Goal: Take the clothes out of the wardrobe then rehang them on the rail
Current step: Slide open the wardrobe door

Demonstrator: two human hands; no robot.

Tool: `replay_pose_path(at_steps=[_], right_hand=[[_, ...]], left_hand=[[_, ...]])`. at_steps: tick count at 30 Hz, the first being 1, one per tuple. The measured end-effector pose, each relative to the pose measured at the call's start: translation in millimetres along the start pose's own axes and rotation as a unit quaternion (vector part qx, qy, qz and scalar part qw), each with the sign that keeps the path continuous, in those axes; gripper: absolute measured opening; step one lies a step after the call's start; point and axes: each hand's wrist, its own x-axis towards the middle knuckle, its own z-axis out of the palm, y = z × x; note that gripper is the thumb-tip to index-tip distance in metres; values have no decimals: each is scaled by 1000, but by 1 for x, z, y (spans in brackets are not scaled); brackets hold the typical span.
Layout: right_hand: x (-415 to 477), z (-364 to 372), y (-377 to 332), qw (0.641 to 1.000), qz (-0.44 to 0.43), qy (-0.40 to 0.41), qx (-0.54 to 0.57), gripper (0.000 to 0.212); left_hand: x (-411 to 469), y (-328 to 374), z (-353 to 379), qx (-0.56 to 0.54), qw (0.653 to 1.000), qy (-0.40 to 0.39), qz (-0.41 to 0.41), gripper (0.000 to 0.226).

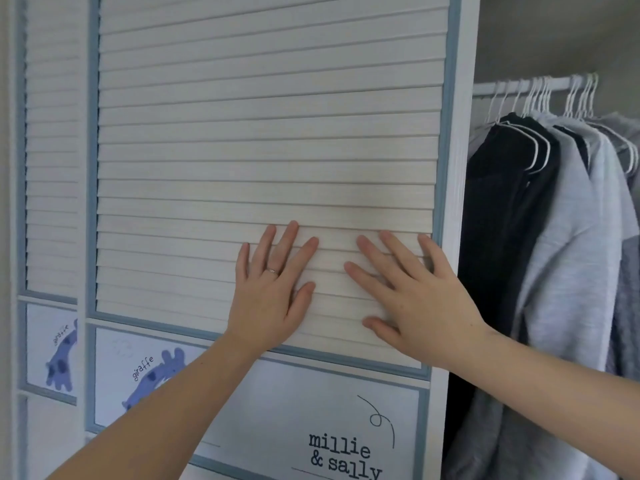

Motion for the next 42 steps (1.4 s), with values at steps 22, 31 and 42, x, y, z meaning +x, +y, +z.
replay_pose_path(at_steps=[22, 31, 42], right_hand=[[101, 13, -95, 997, -42, 27, 54, 73], [134, 14, -126, 997, -51, 22, 55, 73], [164, 18, -154, 997, -57, 16, 58, 73]], left_hand=[[-37, -69, -11, -61, 961, -27, -267, 61], [-55, -108, -11, -57, 947, -20, -315, 60], [-61, -150, -21, -60, 947, -41, -312, 60]])
